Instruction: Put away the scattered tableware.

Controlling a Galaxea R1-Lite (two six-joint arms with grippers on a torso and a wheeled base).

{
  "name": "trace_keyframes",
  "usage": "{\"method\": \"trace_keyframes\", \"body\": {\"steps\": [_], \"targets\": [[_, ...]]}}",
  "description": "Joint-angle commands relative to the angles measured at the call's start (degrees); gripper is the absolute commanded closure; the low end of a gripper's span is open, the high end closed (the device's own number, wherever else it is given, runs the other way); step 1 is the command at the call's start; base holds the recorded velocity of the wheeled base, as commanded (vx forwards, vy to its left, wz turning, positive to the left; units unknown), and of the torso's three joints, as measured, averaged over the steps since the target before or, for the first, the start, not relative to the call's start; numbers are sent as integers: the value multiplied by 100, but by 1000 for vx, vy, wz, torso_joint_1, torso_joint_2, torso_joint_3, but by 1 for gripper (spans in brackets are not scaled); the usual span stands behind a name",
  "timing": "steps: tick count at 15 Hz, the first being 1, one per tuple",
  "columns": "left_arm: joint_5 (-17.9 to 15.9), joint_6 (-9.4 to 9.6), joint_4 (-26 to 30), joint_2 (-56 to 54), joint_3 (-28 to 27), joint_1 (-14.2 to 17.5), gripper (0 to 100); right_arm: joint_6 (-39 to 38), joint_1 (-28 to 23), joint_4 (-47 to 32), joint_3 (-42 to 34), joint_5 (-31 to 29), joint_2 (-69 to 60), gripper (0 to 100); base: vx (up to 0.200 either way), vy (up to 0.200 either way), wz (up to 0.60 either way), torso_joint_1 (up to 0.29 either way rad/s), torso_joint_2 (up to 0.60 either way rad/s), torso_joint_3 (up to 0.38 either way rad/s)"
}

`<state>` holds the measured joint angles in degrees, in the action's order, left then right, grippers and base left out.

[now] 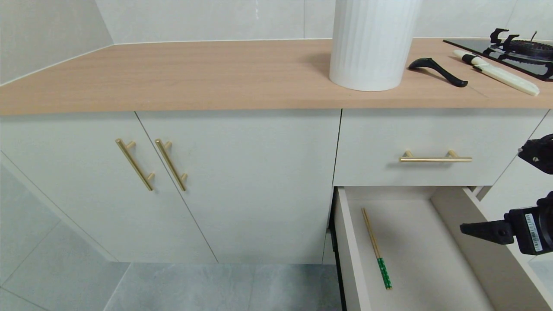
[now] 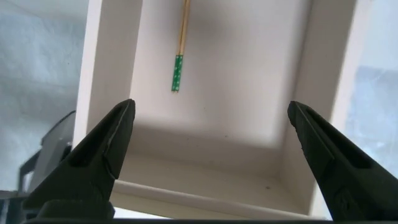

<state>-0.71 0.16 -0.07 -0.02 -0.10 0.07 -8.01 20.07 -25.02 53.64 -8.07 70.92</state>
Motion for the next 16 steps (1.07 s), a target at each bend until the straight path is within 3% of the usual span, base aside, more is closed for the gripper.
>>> {"method": "trace_keyframes", "body": {"steps": [1,5,9,16], "targets": [[0,2,-1,2,1,1,0,36,-20,5,-29,-2,-140,0,0,0,0,0,0,0],[0,2,-1,2,1,1,0,54,-29,5,-46,-2,-184,0,0,0,0,16,-38,-13],[0,2,-1,2,1,1,0,63,-20,14,-55,-2,-219,0,0,0,0,155,-210,-232],[0,2,-1,2,1,1,0,186,-20,14,-108,-2,-202,0,0,0,0,160,-547,-255]]}}
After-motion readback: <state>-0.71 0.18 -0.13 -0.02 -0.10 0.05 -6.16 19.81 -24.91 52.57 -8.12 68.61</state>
